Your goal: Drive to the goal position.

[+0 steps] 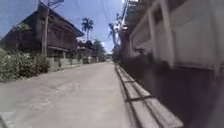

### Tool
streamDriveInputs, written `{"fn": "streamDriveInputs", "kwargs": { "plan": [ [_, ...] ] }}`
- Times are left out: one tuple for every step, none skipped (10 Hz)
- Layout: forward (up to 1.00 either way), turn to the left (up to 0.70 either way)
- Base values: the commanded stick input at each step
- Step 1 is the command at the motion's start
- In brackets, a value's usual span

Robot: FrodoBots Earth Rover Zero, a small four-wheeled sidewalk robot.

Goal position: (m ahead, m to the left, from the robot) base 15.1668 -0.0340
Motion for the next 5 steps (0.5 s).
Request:
{"fn": "streamDriveInputs", "kwargs": {
  "plan": [
    [0.85, 0.06],
    [0.85, 0.00],
    [0.85, -0.09],
    [0.85, -0.18],
    [0.85, -0.27]
  ]
}}
